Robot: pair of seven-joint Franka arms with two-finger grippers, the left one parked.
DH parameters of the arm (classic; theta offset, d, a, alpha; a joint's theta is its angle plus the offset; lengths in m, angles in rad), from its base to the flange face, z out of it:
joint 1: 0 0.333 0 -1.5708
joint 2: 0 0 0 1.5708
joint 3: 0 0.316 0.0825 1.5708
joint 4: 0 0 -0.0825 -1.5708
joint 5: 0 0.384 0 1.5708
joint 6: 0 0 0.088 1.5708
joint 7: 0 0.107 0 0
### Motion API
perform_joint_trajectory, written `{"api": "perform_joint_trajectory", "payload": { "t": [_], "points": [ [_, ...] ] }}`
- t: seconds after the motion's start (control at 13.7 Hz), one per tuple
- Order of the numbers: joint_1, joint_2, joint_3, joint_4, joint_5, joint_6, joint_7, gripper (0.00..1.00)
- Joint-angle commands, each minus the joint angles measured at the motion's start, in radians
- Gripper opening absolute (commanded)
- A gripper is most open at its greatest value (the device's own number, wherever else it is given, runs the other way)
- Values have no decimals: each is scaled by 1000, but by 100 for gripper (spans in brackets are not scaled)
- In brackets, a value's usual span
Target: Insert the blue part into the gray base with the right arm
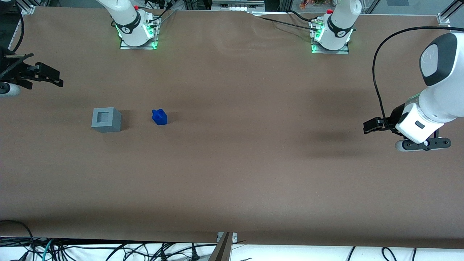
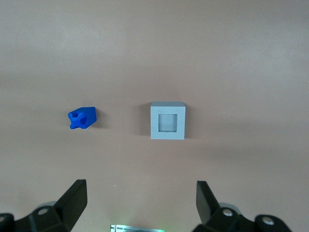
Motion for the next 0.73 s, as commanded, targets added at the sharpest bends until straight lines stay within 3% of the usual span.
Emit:
{"api": "perform_joint_trajectory", "payload": {
  "t": [0.0, 0.66],
  "points": [
    [-7, -9, 2, -3, 9, 2, 15, 100],
    [-9, -8, 1, 1, 14, -4, 20, 100]
  ]
}}
